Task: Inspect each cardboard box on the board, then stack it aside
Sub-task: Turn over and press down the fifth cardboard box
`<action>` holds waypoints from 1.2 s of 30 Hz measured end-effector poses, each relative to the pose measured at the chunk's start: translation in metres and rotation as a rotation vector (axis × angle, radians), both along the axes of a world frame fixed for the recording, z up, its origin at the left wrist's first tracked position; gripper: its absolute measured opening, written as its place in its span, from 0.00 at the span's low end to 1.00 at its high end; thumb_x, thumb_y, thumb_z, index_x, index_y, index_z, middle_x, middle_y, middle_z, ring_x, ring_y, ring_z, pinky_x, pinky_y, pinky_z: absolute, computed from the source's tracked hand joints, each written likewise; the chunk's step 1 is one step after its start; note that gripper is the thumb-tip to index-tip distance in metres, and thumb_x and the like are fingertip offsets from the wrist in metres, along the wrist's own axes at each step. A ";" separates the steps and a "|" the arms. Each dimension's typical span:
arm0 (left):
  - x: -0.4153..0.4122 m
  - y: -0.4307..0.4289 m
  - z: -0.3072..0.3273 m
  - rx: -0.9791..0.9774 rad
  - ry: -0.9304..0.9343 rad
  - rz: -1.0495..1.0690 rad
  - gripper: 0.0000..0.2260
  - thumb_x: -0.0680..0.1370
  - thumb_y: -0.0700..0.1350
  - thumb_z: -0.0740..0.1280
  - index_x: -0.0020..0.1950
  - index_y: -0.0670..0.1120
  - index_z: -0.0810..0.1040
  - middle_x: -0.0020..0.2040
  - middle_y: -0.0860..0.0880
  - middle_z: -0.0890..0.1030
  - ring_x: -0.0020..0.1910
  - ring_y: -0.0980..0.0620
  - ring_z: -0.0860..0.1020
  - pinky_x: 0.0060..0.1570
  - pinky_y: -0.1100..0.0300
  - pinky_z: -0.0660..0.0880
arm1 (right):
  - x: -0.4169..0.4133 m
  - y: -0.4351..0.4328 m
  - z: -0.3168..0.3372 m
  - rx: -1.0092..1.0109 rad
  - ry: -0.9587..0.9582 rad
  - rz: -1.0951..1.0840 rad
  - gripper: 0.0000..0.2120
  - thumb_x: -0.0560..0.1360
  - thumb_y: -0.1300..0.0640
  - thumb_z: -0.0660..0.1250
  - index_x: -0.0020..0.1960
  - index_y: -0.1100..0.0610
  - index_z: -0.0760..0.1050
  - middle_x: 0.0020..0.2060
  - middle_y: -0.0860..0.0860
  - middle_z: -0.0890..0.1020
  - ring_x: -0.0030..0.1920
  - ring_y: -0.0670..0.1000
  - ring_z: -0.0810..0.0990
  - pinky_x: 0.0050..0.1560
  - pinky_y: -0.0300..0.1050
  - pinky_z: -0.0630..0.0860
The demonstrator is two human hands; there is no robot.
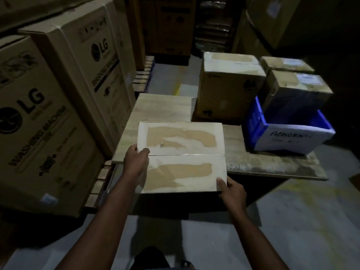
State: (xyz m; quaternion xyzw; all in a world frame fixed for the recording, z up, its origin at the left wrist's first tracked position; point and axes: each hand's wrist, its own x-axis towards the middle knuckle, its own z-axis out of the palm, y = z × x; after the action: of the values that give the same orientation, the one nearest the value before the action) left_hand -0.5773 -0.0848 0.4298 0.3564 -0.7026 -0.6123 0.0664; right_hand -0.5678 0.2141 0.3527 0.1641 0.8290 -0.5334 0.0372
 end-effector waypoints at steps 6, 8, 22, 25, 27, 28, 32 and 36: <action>-0.081 -0.030 -0.027 0.063 -0.030 -0.035 0.21 0.67 0.49 0.66 0.59 0.47 0.78 0.51 0.47 0.82 0.48 0.44 0.81 0.54 0.42 0.80 | -0.061 -0.030 -0.001 0.080 -0.010 -0.036 0.14 0.80 0.51 0.68 0.62 0.56 0.83 0.52 0.53 0.86 0.50 0.52 0.82 0.51 0.45 0.76; -0.105 -0.043 -0.034 0.061 -0.045 -0.060 0.21 0.68 0.48 0.67 0.60 0.47 0.76 0.52 0.47 0.82 0.49 0.44 0.81 0.54 0.43 0.80 | -0.081 -0.045 0.001 0.100 -0.014 -0.047 0.14 0.80 0.51 0.67 0.62 0.55 0.82 0.53 0.53 0.85 0.51 0.51 0.81 0.50 0.43 0.73; -0.202 -0.103 -0.102 0.022 -0.090 -0.214 0.26 0.63 0.50 0.63 0.60 0.66 0.73 0.57 0.53 0.82 0.54 0.47 0.81 0.59 0.43 0.78 | -0.166 -0.092 -0.014 0.149 -0.218 -0.137 0.18 0.71 0.40 0.68 0.53 0.51 0.85 0.41 0.49 0.87 0.42 0.54 0.86 0.50 0.58 0.83; -0.207 -0.100 -0.100 -0.091 -0.110 -0.295 0.29 0.72 0.41 0.64 0.73 0.55 0.69 0.66 0.49 0.78 0.62 0.45 0.77 0.64 0.45 0.74 | -0.178 -0.081 -0.032 0.126 -0.237 -0.142 0.27 0.65 0.34 0.67 0.53 0.52 0.84 0.40 0.50 0.87 0.42 0.55 0.86 0.50 0.60 0.83; -0.210 -0.101 -0.103 -0.126 -0.129 -0.295 0.28 0.77 0.37 0.65 0.77 0.51 0.66 0.69 0.49 0.76 0.65 0.45 0.76 0.67 0.47 0.72 | -0.184 -0.083 -0.027 0.156 -0.251 -0.102 0.23 0.70 0.38 0.70 0.53 0.54 0.85 0.39 0.52 0.87 0.41 0.55 0.86 0.50 0.59 0.83; -0.211 -0.103 -0.106 -0.130 -0.131 -0.301 0.28 0.78 0.37 0.65 0.77 0.51 0.66 0.70 0.49 0.76 0.66 0.46 0.75 0.67 0.47 0.72 | -0.187 -0.082 -0.022 0.184 -0.260 -0.078 0.18 0.73 0.42 0.71 0.52 0.56 0.86 0.39 0.53 0.87 0.40 0.55 0.86 0.49 0.58 0.83; -0.204 -0.103 -0.104 -0.198 -0.144 -0.347 0.26 0.81 0.40 0.64 0.79 0.52 0.63 0.73 0.50 0.73 0.69 0.49 0.73 0.69 0.47 0.71 | -0.190 -0.072 -0.007 0.224 -0.287 0.036 0.15 0.76 0.45 0.72 0.45 0.58 0.86 0.34 0.52 0.86 0.35 0.49 0.84 0.43 0.46 0.80; -0.186 -0.097 -0.100 -0.216 -0.214 -0.311 0.19 0.82 0.52 0.62 0.73 0.50 0.72 0.66 0.49 0.78 0.64 0.47 0.76 0.64 0.48 0.74 | -0.190 -0.065 -0.006 0.197 -0.291 0.116 0.13 0.76 0.41 0.70 0.50 0.49 0.86 0.37 0.46 0.84 0.43 0.49 0.83 0.43 0.42 0.71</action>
State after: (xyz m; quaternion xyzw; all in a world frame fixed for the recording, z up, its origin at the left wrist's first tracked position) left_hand -0.7630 -0.1819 0.3298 0.2975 -0.8138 -0.4949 -0.0659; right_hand -0.7577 0.1489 0.3466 0.1943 0.8711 -0.4172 0.1715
